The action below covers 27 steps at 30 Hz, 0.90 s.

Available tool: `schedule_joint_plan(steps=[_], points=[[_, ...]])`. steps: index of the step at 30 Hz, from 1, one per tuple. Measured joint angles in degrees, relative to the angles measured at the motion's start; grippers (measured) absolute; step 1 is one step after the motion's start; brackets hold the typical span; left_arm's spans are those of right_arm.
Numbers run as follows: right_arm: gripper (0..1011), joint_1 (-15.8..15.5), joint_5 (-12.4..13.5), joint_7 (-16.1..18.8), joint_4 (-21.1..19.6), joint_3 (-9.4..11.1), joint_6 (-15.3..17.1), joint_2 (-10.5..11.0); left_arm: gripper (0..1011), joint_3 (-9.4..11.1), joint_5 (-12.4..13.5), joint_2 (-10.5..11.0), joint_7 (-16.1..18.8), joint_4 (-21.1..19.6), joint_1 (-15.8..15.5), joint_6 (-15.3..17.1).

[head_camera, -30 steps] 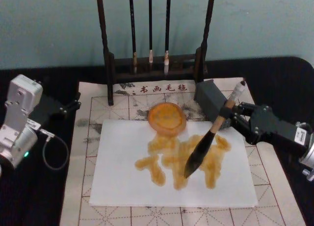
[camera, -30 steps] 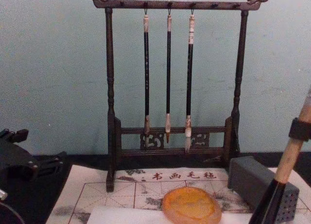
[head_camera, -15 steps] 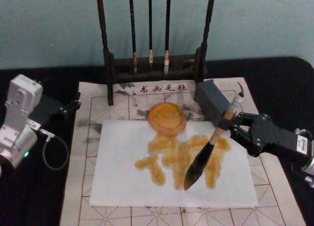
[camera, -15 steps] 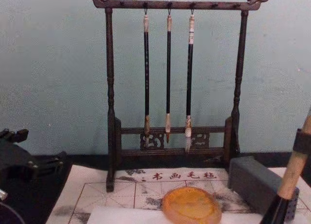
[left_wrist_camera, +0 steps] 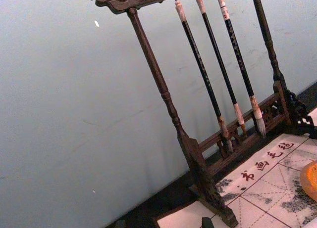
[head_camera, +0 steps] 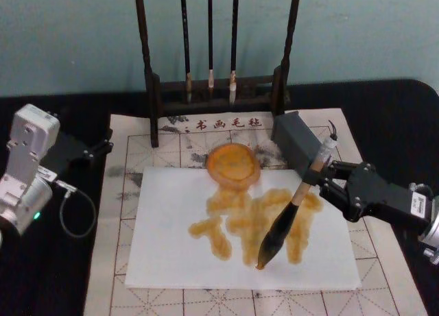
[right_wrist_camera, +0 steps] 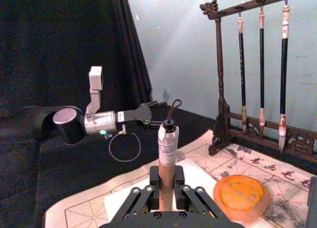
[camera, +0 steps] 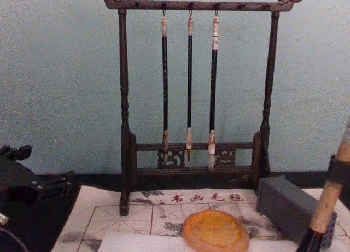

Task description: Pick up the brush from the inkstone, write on the paper, then place the brush back to its original position.

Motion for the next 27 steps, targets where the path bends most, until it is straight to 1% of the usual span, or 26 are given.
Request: schedule_joint_plan(steps=[8, 14, 27], points=[[192, -0.9, -0.3, -0.6, -0.5, 0.6, -0.3, 0.7, 1001, 0.0, 0.0, 0.0, 0.0, 0.0, 0.0, 0.0], [192, -2.3, -0.3, -1.3, -1.4, 1.9, -0.9, 1.4, 1001, 0.0, 0.0, 0.0, 0.0, 0.0, 0.0, 0.0], [192, -4.5, -0.1, -1.8, -2.2, 3.9, -1.2, 2.4, 1001, 0.0, 0.0, 0.0, 0.0, 0.0, 0.0, 0.0]])
